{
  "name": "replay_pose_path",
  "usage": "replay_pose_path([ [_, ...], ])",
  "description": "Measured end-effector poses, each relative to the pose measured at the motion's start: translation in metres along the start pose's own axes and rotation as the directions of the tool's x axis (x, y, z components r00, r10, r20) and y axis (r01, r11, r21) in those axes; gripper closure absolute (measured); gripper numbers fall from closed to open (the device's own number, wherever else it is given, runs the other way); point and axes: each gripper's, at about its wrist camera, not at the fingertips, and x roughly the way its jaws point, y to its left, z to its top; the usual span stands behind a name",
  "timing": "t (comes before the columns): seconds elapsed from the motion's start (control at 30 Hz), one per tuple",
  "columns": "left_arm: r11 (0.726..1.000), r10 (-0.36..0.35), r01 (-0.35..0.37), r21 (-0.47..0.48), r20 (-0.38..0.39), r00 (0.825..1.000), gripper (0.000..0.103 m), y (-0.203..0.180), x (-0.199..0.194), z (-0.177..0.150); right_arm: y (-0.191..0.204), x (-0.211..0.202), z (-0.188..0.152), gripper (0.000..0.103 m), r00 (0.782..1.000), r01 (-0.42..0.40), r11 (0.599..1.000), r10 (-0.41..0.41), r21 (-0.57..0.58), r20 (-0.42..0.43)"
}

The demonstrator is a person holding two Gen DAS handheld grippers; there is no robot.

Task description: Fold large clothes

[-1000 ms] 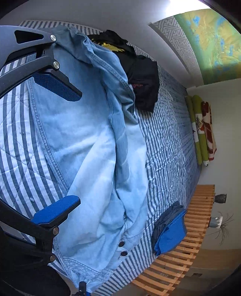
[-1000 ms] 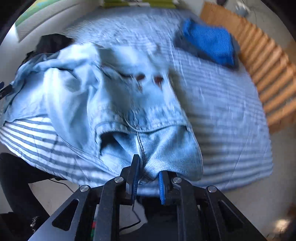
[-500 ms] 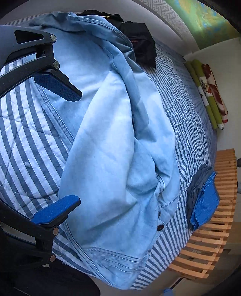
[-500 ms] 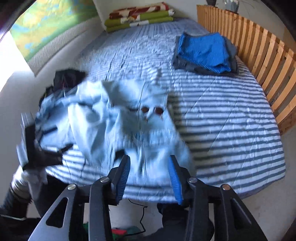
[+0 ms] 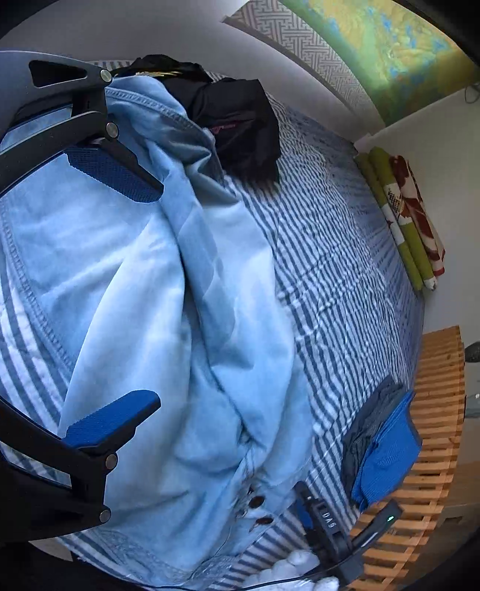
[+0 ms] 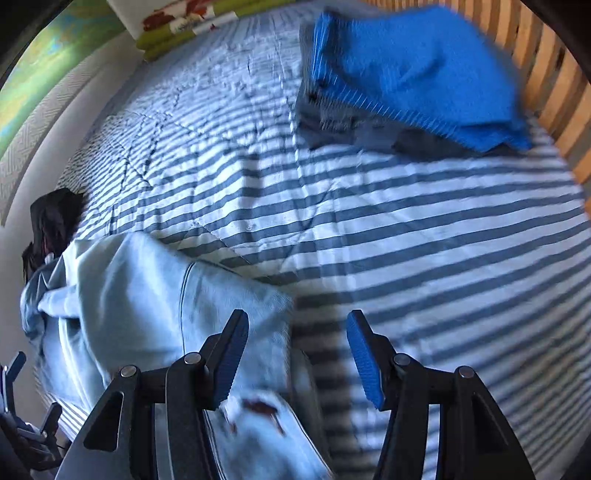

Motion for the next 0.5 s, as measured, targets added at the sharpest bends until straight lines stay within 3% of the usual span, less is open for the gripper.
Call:
replay_pose_path([
  [0.1,0.997,0.043,-0.044,-0.065,-0.026,0.999,0.000,0.038,0.015,0.010,0.005,0.029,0.008,0.051,0.998,-0.040,0.999,0.041,0.028,-0.043],
  [0.23,0.992,0.038,-0.042,-0.122,-0.033,0.999,0.000,0.066,0.024,0.018,0.024,0.011,0.003,0.090,0.999,-0.024,0.998,0.026,-0.052,0.039],
  [0.33,0.995,0.009,-0.010,-0.103,-0.012,1.000,0.000,0.056,0.024,0.022,0.032,-0.023,-0.008,0.093,0.991,-0.020,0.996,0.031,-0.083,0.132],
  [0.4,0.997,0.004,-0.003,-0.072,0.008,1.000,0.000,0.045,0.022,0.027,0.035,-0.056,-0.015,0.094,0.971,-0.016,0.996,0.035,-0.084,0.236],
  [0.5,0.999,-0.024,0.026,-0.047,0.038,0.999,0.000,0.024,0.016,0.032,0.033,-0.112,-0.027,0.094,0.921,-0.005,0.997,0.032,-0.071,0.389],
])
